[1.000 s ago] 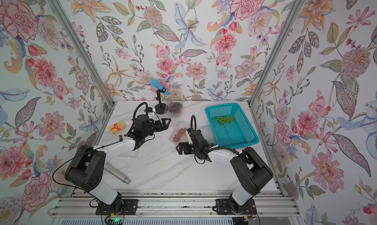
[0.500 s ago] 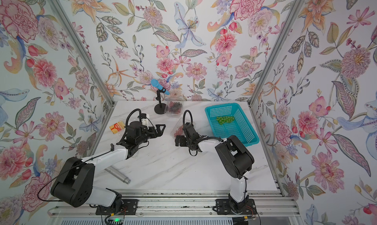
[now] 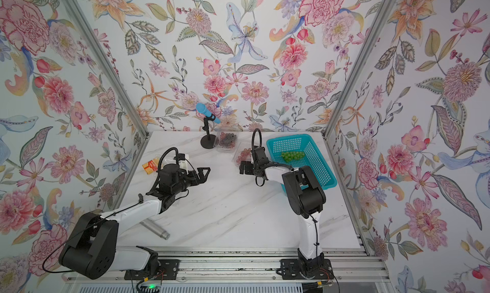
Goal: Pack grapes into containers
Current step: Move the packing box to the center of the board.
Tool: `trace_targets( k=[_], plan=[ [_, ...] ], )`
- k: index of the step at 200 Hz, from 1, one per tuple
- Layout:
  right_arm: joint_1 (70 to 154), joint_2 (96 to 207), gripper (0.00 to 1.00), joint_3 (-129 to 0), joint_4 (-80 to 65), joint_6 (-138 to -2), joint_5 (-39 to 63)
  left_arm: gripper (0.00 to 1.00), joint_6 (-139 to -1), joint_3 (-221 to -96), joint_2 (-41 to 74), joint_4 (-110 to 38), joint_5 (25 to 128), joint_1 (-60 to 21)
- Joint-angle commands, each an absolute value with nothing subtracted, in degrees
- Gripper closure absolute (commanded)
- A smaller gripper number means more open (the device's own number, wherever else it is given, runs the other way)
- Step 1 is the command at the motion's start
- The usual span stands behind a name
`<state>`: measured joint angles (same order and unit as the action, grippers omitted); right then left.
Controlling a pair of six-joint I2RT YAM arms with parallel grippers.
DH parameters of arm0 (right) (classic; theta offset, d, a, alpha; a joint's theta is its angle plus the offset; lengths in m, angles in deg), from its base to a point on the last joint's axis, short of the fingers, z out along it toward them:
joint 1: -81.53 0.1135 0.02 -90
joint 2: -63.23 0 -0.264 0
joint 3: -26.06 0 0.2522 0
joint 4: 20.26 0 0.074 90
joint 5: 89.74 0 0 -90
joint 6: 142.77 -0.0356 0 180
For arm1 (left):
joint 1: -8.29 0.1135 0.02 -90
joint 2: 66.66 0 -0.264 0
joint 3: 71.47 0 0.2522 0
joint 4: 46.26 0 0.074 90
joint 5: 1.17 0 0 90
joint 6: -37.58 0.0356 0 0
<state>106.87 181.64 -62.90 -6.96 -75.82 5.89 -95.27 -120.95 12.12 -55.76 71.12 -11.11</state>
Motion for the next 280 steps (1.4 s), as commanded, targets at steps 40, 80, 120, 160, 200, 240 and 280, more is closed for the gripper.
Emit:
trace_targets(
  k=[40,80,120,160,200,240,280],
  plan=[
    [104.21,189.82,0.0,-75.92,1.2,-66.32,7.09,0.0,-94.97,-118.42,9.3,-55.36,70.55,-10.43],
    [103.95,193.81,0.0,-84.33,4.59,-59.45,5.97,0.0,-94.79,-116.78,7.5,-54.36,70.91,-10.45],
    [103.5,196.83,0.0,-91.24,7.53,-53.81,5.74,0.0,-94.51,-115.46,5.95,-53.1,71.49,-10.36],
    [103.35,200.05,0.01,-97.29,11.76,-48.4,8.22,0.0,-94.09,-114.98,5.76,-52.21,71.59,-10.4],
    [101.02,200.37,0.0,-97.67,11.96,-49.57,8.77,0.0,-93.99,-115.54,6.18,-51.84,71.65,-10.42],
    [98.65,201.64,0.0,-99.49,12.71,-51.36,12.18,0.0,-94.34,-116.16,6.56,-51.75,71.37,-10.36],
    [98.86,199.7,0.0,-98.83,12.66,-52.07,15.33,0.0,-92.82,-117.17,4.22,-47.54,73.06,-10.39]
  ],
)
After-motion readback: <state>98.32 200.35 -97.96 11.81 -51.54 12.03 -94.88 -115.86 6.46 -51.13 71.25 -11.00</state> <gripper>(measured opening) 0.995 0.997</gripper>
